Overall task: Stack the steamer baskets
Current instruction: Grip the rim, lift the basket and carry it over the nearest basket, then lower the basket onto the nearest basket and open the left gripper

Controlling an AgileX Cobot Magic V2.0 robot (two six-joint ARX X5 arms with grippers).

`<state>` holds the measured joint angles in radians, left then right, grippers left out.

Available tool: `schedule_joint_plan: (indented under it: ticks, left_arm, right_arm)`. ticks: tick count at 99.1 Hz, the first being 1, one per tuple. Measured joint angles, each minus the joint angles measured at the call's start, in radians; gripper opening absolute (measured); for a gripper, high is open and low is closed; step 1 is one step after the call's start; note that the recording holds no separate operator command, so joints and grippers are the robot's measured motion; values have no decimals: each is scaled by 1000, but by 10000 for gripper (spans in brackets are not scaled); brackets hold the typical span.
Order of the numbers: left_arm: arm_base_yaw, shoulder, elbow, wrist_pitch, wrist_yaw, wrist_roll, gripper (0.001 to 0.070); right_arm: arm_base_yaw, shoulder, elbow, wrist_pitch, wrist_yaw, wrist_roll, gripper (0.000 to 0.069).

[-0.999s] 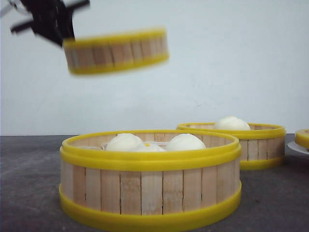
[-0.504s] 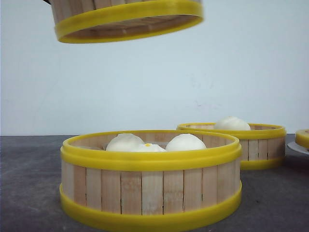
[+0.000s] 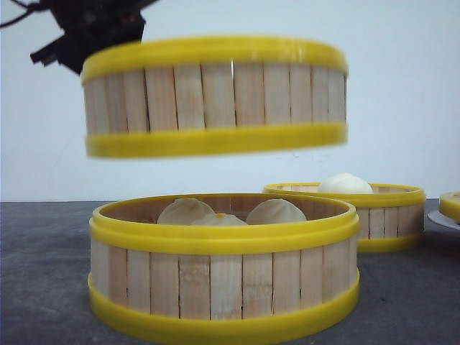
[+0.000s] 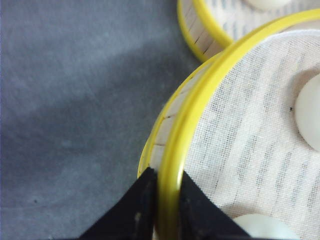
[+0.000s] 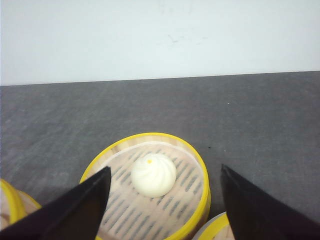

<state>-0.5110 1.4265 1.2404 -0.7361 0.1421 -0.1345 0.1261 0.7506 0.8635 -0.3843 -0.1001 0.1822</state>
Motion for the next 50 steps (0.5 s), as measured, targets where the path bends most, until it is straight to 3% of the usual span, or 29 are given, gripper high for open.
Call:
schedule_joint_plan:
  ticks: [20,50]
  left_arm:
    - [0,0,-82,66,-9,-17,30]
    - [-3,0,-88,84,-5,-26,30]
  right_arm:
    - [6,0,0,0,0,0,431]
    - [6,0,0,0,0,0,431]
